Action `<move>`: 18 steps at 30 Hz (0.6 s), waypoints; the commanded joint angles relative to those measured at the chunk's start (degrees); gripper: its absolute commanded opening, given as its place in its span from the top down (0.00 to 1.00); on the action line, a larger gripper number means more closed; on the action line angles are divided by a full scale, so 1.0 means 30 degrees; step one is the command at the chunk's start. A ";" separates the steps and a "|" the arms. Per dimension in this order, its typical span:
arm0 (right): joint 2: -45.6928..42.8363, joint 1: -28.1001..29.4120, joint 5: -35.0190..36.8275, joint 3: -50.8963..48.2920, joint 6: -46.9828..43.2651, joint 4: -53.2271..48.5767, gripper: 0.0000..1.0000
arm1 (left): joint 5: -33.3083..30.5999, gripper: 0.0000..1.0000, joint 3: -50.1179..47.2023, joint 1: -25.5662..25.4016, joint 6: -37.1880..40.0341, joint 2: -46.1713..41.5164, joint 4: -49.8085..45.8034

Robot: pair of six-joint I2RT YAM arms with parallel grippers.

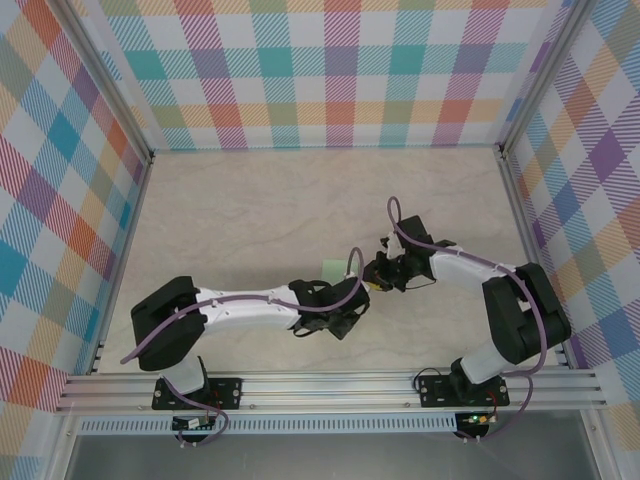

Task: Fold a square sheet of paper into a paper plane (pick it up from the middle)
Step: Third fold the triangle at the center of the table.

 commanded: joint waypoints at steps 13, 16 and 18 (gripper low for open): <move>0.4532 0.0461 -0.2063 0.3782 -0.0914 -0.0111 0.93 | 0.5945 0.99 -0.1582 0.2619 0.0222 -0.1451 0.1879; 0.5456 0.0617 -0.1842 0.4334 -0.0987 -0.0336 0.93 | 0.6677 0.99 -0.1752 0.3095 0.0263 -0.1537 0.2099; 0.5895 0.0669 -0.1204 0.4519 -0.1096 -0.0721 0.93 | 0.7065 0.99 -0.1845 0.3424 0.0296 -0.1524 0.2181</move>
